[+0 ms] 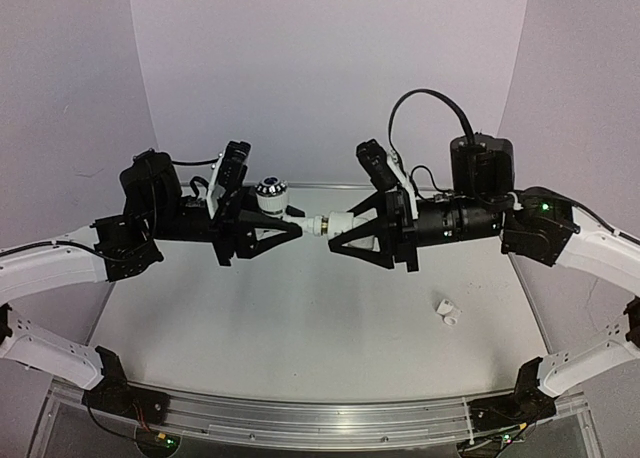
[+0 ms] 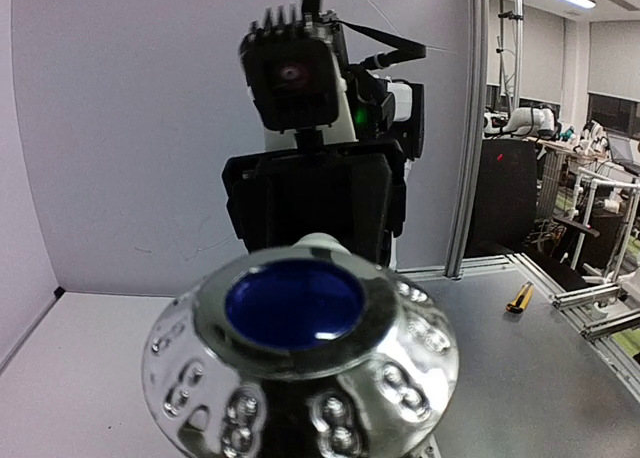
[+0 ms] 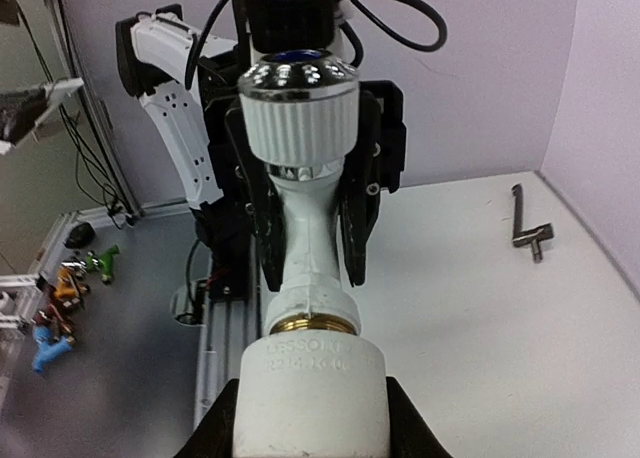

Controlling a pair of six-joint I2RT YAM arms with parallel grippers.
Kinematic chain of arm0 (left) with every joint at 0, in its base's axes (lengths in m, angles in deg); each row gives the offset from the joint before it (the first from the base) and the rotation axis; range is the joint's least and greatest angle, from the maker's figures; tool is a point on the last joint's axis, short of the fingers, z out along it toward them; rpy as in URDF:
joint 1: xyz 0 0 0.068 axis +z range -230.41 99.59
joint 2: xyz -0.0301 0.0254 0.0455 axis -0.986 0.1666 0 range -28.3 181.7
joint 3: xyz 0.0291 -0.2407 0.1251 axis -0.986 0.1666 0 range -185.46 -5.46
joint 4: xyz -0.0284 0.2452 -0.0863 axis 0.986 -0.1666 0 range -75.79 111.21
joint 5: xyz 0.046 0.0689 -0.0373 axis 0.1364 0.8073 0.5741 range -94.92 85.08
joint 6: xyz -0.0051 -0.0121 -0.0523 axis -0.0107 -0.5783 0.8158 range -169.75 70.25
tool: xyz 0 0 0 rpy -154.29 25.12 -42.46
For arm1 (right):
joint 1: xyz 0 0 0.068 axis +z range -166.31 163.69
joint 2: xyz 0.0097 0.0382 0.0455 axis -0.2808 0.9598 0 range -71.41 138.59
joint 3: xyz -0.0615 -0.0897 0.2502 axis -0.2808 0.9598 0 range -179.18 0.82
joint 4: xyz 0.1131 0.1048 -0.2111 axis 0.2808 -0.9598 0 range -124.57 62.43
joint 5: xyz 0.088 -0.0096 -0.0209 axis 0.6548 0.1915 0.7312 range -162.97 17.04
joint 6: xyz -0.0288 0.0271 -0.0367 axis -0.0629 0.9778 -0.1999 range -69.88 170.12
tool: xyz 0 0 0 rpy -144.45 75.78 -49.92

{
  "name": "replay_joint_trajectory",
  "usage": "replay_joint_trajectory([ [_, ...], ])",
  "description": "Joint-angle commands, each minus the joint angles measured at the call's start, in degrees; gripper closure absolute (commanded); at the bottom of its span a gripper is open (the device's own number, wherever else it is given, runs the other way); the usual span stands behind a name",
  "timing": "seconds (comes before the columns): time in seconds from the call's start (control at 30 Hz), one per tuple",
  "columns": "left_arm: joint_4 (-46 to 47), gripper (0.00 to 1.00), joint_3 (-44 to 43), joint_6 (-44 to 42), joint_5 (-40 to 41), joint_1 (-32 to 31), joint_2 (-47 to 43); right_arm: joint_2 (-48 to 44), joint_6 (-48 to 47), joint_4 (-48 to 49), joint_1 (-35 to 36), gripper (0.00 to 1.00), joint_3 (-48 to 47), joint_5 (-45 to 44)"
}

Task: Install the water faucets

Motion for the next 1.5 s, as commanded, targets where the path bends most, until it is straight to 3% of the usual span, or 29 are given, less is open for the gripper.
replay_joint_trajectory([
  [0.0, -2.28, 1.0, -0.94, -4.63, 7.59, 0.8, -2.01, 1.0, 16.0, 3.21, -0.75, 1.0, -3.2, 9.95],
  [0.03, -2.29, 1.0, -1.03, -3.45, 7.53, 0.8, -2.04, 1.18, 16.57, 3.3, -1.12, 0.98, -3.26, 10.19],
  [0.07, -2.06, 1.0, -0.97, -1.78, 7.3, 0.8, -1.97, 1.24, 16.64, 3.32, -1.42, 0.86, -3.45, 10.1],
  [0.13, -1.0, 1.0, -0.95, 2.11, 6.81, 0.8, -1.73, 1.26, 15.16, 3.21, -2.06, 0.54, -4.18, 8.7],
  [0.23, -0.73, 1.0, -1.21, 8.29, 7.62, 0.88, -1.31, 0.95, 11.56, 2.3, -3.41, 0.2, -5.88, 5.6],
  [0.3, 0.12, 1.0, -1.08, 13.07, 8.54, 0.89, -0.85, 0.41, 5.98, 0.51, -3.94, 0.07, -7.28, 1.81],
  [0.37, 2.31, 1.0, -0.49, 19.33, 9.39, 0.85, -0.4, -0.44, -1.81, -1.53, -4.04, 0.02, -8.57, -2.55],
  [0.53, 9.5, 1.0, 1.31, 35.07, 10.68, 1.01, 0.46, -5.33, -24.63, -2.69, -4.02, 0.02, -6.74, -10.53],
  [0.7, 13.77, 1.0, 1.66, 46.51, 11.26, 1.27, 0.31, -10.61, -50.79, -2.17, -4.05, 0.02, -0.39, -12.37],
  [0.93, 12.87, 1.0, -0.63, 56.71, 8.08, 1.86, 1.83, -16.82, -82.01, 11.55, -3.89, 0.02, 13.91, -13.76],
  [1.2, 12.78, 1.0, -2.39, 61.56, 2.17, 1.86, 4.82, -14.94, -93.3, 23.31, -3.78, 0.05, 17.61, -12.4],
  [1.47, 15.2, 1.0, -2.39, 62.45, 0.24, 1.86, 6.18, -12.19, -97.53, 24.68, -3.22, 0.34, 17.72, -9.96],
])
